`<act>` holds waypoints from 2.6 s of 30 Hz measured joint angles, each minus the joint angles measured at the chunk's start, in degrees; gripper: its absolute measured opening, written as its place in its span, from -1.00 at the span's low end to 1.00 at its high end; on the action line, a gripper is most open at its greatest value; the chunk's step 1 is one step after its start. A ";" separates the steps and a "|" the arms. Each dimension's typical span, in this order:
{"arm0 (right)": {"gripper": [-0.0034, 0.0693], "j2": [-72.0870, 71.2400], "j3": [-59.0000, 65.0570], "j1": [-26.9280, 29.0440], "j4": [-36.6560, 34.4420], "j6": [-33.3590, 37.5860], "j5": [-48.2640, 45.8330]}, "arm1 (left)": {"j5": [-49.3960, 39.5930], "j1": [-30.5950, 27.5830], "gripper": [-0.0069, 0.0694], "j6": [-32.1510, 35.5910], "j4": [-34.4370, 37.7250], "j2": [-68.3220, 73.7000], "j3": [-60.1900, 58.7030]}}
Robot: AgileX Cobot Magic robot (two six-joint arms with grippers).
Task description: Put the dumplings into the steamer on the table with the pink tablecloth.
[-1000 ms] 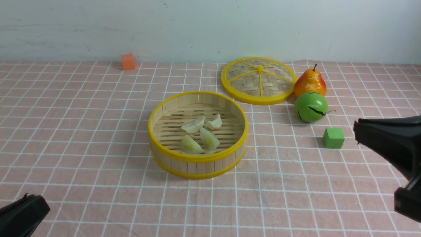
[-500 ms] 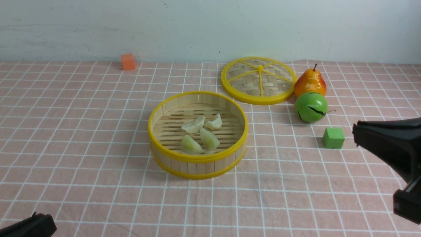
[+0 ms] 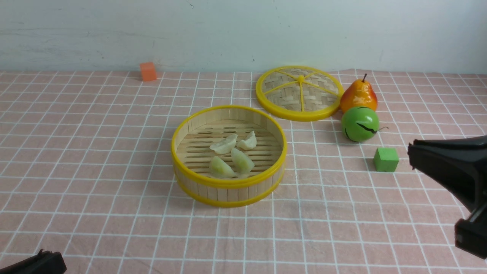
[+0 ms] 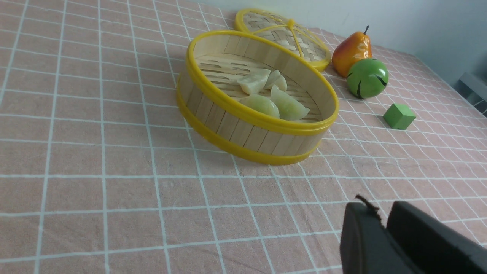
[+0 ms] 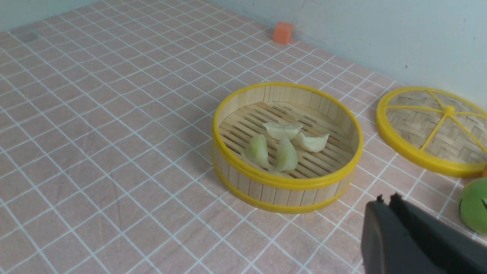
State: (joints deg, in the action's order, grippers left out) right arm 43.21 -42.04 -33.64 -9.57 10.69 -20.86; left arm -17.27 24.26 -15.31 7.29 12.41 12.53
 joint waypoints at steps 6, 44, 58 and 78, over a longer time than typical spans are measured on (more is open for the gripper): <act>-0.82 -4.36 1.97 4.79 3.53 0.00 1.56 | -0.03 0.00 -0.56 0.00 0.00 0.00 0.00; -0.96 -43.70 43.01 35.17 14.39 -18.05 -0.98 | -0.33 0.00 -0.50 0.00 0.04 0.00 0.00; -0.94 -43.70 42.97 35.17 14.22 -18.05 -1.11 | -0.39 0.00 -0.46 0.00 0.04 0.00 0.00; -0.88 -43.70 42.97 35.17 14.22 -18.05 -1.11 | 5.44 0.00 -0.73 0.00 -3.91 -0.08 -1.29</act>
State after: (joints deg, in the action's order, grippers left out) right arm -0.50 0.93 1.53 4.65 -7.37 -21.97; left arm -11.83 24.26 -15.31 3.38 12.34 11.25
